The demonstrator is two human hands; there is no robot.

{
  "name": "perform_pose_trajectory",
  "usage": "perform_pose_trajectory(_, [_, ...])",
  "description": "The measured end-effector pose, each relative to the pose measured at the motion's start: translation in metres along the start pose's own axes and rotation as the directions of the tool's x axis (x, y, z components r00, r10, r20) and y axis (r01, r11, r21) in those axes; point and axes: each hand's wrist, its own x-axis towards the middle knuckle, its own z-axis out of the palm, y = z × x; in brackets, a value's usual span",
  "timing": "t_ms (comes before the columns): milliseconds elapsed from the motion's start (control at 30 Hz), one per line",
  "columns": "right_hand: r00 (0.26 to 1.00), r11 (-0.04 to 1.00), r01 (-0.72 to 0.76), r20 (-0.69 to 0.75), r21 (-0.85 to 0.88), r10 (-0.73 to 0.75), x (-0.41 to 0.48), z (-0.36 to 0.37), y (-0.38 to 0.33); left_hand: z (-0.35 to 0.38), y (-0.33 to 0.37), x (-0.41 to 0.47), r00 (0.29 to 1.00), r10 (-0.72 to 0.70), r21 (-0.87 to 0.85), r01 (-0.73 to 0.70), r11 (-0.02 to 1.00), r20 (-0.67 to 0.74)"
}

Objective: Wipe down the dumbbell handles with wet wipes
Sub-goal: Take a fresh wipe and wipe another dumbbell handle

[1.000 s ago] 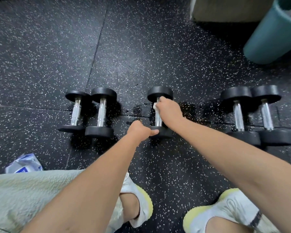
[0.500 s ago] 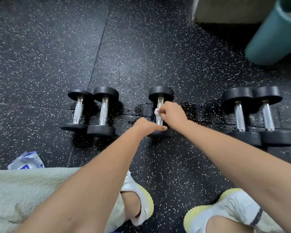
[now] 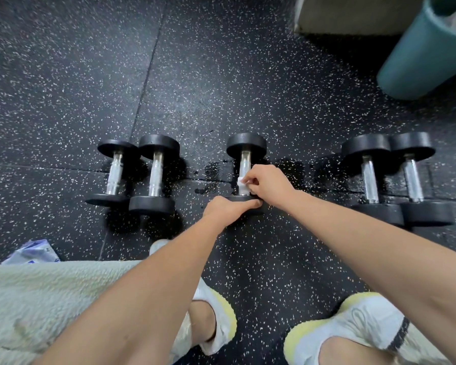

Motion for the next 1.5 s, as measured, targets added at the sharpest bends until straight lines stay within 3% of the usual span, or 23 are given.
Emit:
perform_pose_trajectory(167, [0.997,0.999,0.038,0.07,-0.036,-0.035,0.002,0.002,-0.003,-0.003,-0.006,0.007,1.0,0.015,-0.006,-0.015,1.0,0.01])
perform_pose_trajectory(467, [0.999,0.995,-0.045,-0.027,-0.092,0.043,0.024,-0.004,-0.005,-0.002,-0.011,0.008,0.999,0.039,0.029,-0.039,0.999,0.001])
perform_pose_trajectory(667, [0.995,0.988,0.045,0.092,-0.148,-0.032,0.013,-0.001,-0.007,-0.006,-0.009,0.009,0.997,0.054,0.071,-0.058,0.996,0.055])
perform_pose_trajectory(733, [0.997,0.983,0.047,0.065,-0.179,-0.036,0.02,-0.005,-0.011,-0.013,-0.008,0.007,0.995,0.053,0.11,-0.062,0.992,0.085])
perform_pose_trajectory(900, [0.999,0.983,-0.053,-0.017,-0.174,0.051,0.037,-0.004,-0.021,-0.023,-0.012,-0.001,0.996,0.082,0.18,-0.076,0.981,-0.03])
perform_pose_trajectory(1133, [0.988,0.989,0.056,0.15,-0.137,-0.036,0.013,0.007,-0.023,-0.031,-0.015,-0.003,0.992,0.089,0.143,-0.075,0.987,-0.09])
perform_pose_trajectory(1367, [0.999,0.98,-0.021,-0.039,-0.199,0.014,0.045,-0.005,-0.028,-0.037,-0.017,0.0,0.996,0.07,0.101,-0.064,0.993,-0.058])
perform_pose_trajectory(1500, [0.999,0.973,0.047,0.019,-0.227,-0.044,0.027,0.003,-0.03,-0.04,-0.011,-0.001,0.996,0.079,0.137,-0.073,0.988,-0.042])
